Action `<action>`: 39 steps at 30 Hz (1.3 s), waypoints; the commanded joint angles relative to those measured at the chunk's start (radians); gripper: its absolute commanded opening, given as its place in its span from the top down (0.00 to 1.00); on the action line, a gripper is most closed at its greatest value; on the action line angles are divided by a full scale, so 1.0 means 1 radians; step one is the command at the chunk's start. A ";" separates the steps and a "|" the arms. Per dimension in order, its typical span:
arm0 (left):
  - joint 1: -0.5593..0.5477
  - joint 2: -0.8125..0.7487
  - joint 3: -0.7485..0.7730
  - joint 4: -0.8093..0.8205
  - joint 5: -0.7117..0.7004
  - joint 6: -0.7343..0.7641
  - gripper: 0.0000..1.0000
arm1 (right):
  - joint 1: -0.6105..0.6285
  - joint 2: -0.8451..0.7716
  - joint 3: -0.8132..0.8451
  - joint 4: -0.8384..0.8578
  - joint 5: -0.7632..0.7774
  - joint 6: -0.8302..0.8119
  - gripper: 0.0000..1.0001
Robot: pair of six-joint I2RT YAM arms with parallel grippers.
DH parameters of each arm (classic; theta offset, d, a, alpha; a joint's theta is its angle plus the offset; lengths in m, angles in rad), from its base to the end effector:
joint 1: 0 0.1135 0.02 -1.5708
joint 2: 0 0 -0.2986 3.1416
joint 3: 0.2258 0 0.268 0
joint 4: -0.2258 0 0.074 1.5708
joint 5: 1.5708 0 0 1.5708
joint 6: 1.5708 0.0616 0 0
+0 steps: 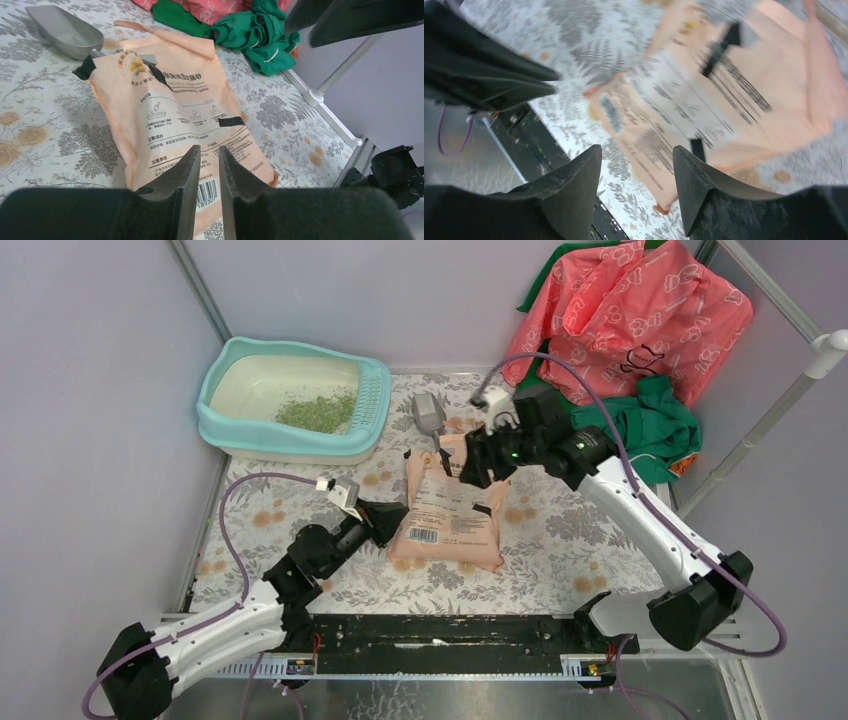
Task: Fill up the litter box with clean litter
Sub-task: Adjust the cat litter bag at the center of the board.
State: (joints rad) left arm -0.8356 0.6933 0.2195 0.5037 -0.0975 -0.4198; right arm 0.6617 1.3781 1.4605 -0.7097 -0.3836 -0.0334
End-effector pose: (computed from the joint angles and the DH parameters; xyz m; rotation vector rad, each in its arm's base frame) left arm 0.1288 -0.1335 0.2426 0.2535 1.5946 -0.9121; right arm 0.2417 0.2175 0.4109 -0.9722 2.0319 0.7674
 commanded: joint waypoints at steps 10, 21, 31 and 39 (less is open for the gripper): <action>0.015 0.062 0.026 -0.001 -0.089 0.016 0.70 | -0.421 0.002 -0.445 0.552 -0.184 0.284 0.36; 0.283 0.307 0.060 0.112 0.077 -0.067 0.26 | -0.502 0.084 -0.539 0.698 -0.249 0.330 0.34; 0.432 0.574 0.126 0.335 0.312 -0.073 0.25 | -0.522 0.085 -0.623 0.822 -0.201 0.352 0.34; 0.505 0.801 0.174 0.544 0.449 -0.100 0.25 | -0.524 0.154 -0.653 0.928 -0.289 0.386 0.35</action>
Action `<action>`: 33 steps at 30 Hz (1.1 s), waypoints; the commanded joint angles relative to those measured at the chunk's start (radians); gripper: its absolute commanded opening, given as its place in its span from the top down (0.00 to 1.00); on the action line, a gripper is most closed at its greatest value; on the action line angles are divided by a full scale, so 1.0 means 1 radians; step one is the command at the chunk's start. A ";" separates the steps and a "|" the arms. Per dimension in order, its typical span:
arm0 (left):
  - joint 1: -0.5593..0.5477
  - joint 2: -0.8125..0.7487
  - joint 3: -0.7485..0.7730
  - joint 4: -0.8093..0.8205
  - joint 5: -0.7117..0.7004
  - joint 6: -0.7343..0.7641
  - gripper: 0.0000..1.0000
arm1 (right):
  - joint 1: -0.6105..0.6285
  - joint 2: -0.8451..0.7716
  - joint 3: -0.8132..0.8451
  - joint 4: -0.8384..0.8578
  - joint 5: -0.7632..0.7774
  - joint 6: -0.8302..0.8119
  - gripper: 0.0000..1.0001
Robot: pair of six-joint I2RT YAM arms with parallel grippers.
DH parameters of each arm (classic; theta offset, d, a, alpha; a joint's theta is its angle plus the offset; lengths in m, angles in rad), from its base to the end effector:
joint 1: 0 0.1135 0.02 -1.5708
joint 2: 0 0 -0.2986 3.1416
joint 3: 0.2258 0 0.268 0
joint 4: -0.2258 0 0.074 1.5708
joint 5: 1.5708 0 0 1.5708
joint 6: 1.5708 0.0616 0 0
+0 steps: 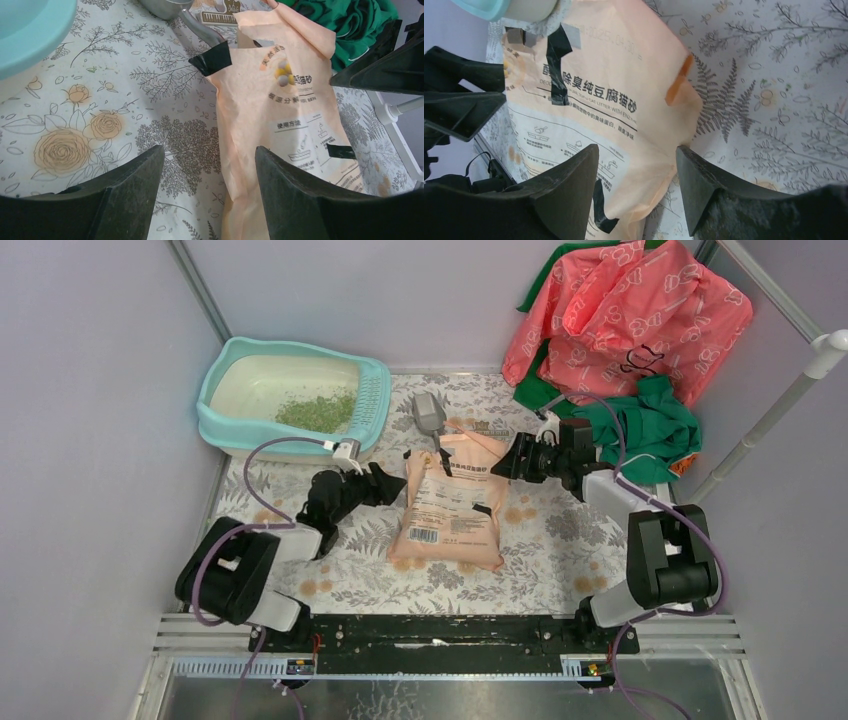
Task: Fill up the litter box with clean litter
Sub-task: Adjust the cat litter bag at the center of the board.
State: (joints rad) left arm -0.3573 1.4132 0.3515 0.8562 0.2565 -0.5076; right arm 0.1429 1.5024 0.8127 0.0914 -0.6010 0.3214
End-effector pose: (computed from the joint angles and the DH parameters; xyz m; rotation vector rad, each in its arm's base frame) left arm 0.2602 -0.1138 0.1823 0.0542 1.8491 -0.8423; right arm 0.3339 0.0832 0.2212 -0.1600 2.1853 0.9151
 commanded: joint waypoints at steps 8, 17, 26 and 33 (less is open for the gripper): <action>0.068 0.213 0.114 0.278 0.184 -0.064 0.26 | -0.005 0.094 -0.025 0.216 -0.127 0.072 0.35; 0.067 0.313 0.159 0.352 0.268 -0.103 0.27 | -0.019 -0.080 -0.051 0.137 -0.120 0.054 0.34; 0.067 0.345 0.163 0.361 0.273 -0.108 0.32 | -0.043 -0.132 -0.069 0.134 -0.098 0.078 0.34; 0.067 0.419 0.164 0.471 0.291 -0.162 0.39 | -0.093 -0.127 -0.112 0.208 -0.142 0.135 0.34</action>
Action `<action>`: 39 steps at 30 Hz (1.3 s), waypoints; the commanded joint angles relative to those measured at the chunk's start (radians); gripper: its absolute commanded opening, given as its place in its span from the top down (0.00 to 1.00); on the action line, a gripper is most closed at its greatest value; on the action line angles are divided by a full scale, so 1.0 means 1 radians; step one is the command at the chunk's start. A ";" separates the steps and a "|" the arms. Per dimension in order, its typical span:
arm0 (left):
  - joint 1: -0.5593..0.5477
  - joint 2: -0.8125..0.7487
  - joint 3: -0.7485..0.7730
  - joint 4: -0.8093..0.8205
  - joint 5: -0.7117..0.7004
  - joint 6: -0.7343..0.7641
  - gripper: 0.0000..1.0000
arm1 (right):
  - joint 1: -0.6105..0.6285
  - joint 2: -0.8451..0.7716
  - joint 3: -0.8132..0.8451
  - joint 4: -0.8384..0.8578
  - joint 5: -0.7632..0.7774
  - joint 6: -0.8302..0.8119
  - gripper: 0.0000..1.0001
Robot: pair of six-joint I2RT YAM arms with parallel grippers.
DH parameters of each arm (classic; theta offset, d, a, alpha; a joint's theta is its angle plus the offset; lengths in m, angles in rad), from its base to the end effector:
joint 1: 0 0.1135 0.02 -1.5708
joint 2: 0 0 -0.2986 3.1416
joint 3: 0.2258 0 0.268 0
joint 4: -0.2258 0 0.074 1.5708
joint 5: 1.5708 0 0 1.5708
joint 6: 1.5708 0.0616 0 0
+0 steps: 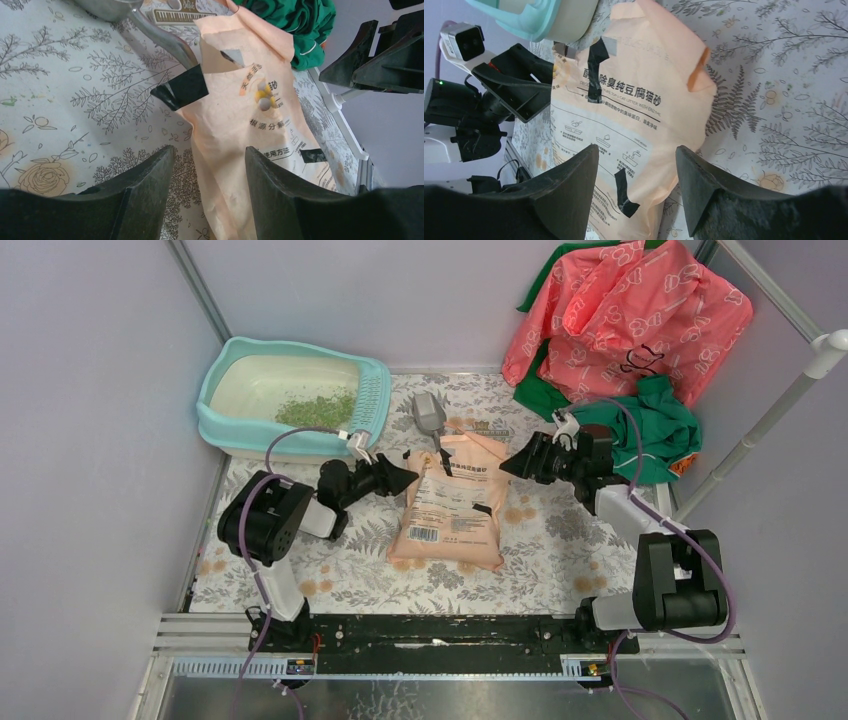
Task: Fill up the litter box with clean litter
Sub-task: Adjust the cat litter bag at the center of the board.
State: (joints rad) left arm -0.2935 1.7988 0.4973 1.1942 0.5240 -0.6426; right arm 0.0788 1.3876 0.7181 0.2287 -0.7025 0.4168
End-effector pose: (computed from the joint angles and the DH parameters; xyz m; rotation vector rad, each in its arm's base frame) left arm 0.3179 -0.1283 0.1549 0.1109 1.7928 -1.1255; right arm 0.3130 0.0646 0.2404 -0.1210 2.0407 1.0170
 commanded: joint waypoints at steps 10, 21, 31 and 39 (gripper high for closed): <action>0.007 0.032 0.053 0.062 0.066 0.010 0.88 | -0.039 0.056 -0.040 0.151 -0.087 0.072 0.34; 0.047 -0.033 0.031 -0.004 0.125 0.039 0.99 | -0.039 0.186 -0.015 0.224 -0.094 0.088 0.35; 0.075 -0.041 0.032 0.010 0.146 -0.002 0.99 | -0.039 0.246 0.005 0.250 -0.058 0.099 0.36; 0.077 -0.084 0.048 -0.087 0.113 0.027 0.98 | -0.038 0.257 0.018 0.265 -0.068 0.110 0.36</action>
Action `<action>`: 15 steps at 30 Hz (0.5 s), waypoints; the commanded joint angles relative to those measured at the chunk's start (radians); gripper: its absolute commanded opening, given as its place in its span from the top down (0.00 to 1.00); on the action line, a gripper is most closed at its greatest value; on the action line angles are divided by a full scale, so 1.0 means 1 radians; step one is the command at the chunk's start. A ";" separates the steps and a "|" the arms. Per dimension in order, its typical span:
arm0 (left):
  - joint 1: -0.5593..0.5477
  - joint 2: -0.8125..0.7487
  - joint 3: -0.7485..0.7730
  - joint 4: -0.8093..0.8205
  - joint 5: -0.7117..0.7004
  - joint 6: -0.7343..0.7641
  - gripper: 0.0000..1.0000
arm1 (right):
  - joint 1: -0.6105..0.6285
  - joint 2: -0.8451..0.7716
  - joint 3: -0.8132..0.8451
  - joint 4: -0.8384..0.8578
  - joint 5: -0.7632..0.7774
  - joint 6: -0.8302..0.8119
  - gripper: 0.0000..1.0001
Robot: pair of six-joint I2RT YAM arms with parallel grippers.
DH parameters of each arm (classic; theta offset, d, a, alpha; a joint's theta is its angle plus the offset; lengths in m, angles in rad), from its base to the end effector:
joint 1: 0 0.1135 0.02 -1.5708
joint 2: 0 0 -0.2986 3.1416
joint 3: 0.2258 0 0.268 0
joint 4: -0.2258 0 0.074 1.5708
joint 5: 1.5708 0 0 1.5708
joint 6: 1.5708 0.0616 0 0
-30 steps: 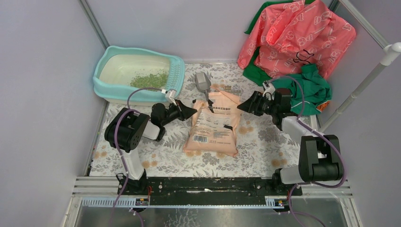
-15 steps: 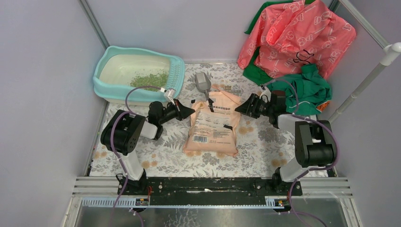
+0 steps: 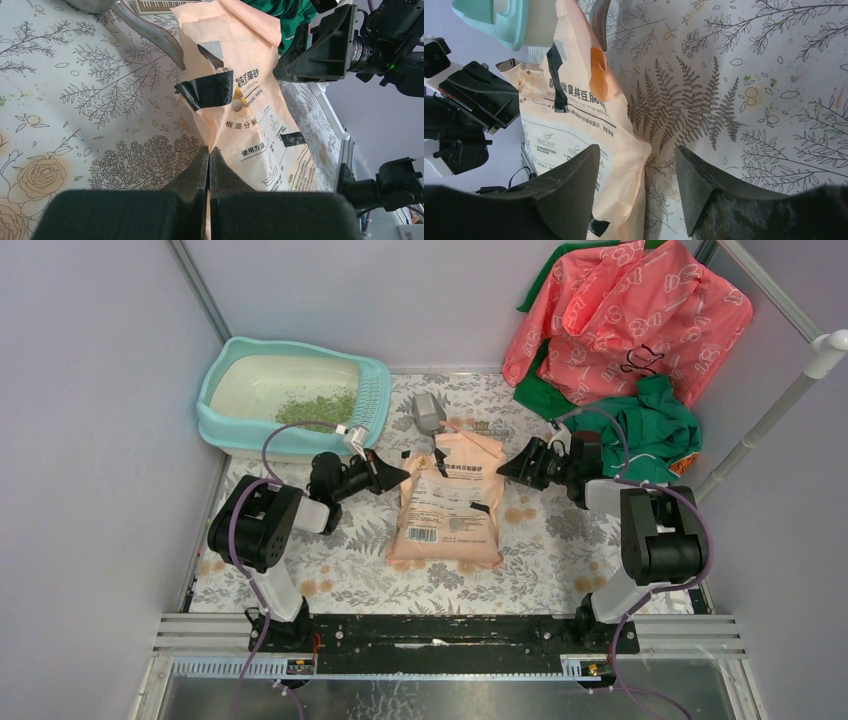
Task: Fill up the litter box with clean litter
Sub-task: Adjust the cat litter bag at the center of the board.
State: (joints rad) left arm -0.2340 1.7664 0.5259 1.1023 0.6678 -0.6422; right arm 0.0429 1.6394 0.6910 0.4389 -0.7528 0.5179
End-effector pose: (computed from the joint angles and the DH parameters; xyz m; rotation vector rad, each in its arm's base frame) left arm 0.3226 -0.1161 0.1619 0.1634 1.8275 -1.2004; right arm 0.3432 0.0569 0.1761 0.0204 2.1179 1.1187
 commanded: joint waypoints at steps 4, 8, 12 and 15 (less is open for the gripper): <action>0.018 -0.060 0.022 -0.004 -0.030 0.024 0.98 | 0.002 0.042 0.059 0.106 -0.040 0.043 0.37; 0.018 -0.053 0.024 0.000 -0.027 0.019 0.98 | 0.029 0.085 0.099 0.131 -0.064 0.063 0.37; 0.018 -0.054 0.021 0.004 -0.025 0.015 0.98 | 0.061 0.122 0.135 0.127 -0.065 0.060 0.38; 0.018 -0.049 0.026 0.001 -0.025 0.014 0.98 | 0.092 0.143 0.160 0.121 -0.061 0.054 0.41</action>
State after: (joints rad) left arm -0.2337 1.7378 0.5259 1.0573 0.6613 -0.6376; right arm 0.0948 1.7664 0.7906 0.5140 -0.7811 0.5747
